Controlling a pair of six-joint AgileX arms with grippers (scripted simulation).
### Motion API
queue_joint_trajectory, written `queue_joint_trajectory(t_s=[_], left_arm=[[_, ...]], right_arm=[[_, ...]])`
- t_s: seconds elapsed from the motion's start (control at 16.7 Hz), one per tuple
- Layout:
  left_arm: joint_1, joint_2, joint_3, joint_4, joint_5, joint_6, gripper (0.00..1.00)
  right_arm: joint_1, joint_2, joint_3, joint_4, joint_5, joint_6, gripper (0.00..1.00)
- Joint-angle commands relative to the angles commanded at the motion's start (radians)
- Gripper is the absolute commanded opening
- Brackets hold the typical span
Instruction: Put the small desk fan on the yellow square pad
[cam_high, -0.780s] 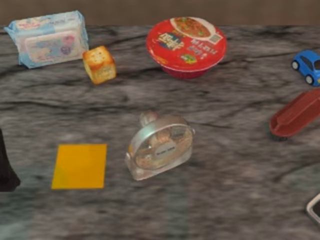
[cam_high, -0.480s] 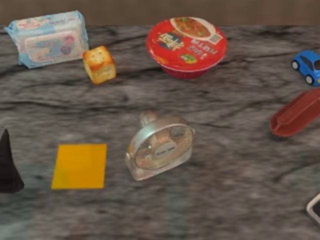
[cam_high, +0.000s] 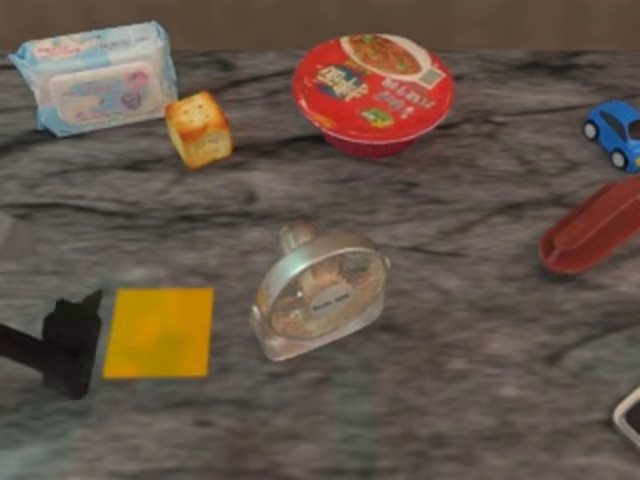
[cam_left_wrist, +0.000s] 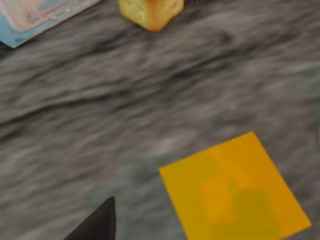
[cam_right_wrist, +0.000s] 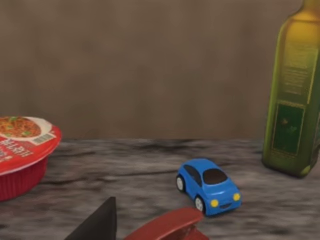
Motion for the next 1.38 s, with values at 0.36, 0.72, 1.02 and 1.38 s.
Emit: queue_joint_trajectory(t_s=[0.36, 0.72, 1.02, 1.38], left_arm=[[-0.197, 0.589, 0.566, -0.431, 0.009, 0.120, 1.00], [-0.351, 1.146, 1.120, -0.763, -0.014, 0.214, 1.00], [-0.433, 1.457, 1.448, -0.917, -0.040, 0.265, 1.00], [-0.455, 1.541, 1.535, -0.952, -0.048, 0.279, 1.00]], right_arm=[[0.000, 0.000, 0.000, 0.000, 0.000, 0.000, 1.00], [0.000, 0.000, 0.000, 0.000, 0.000, 0.000, 1.00], [0.000, 0.000, 0.000, 0.000, 0.000, 0.000, 1.00], [0.000, 0.000, 0.000, 0.000, 0.000, 0.000, 1.00]])
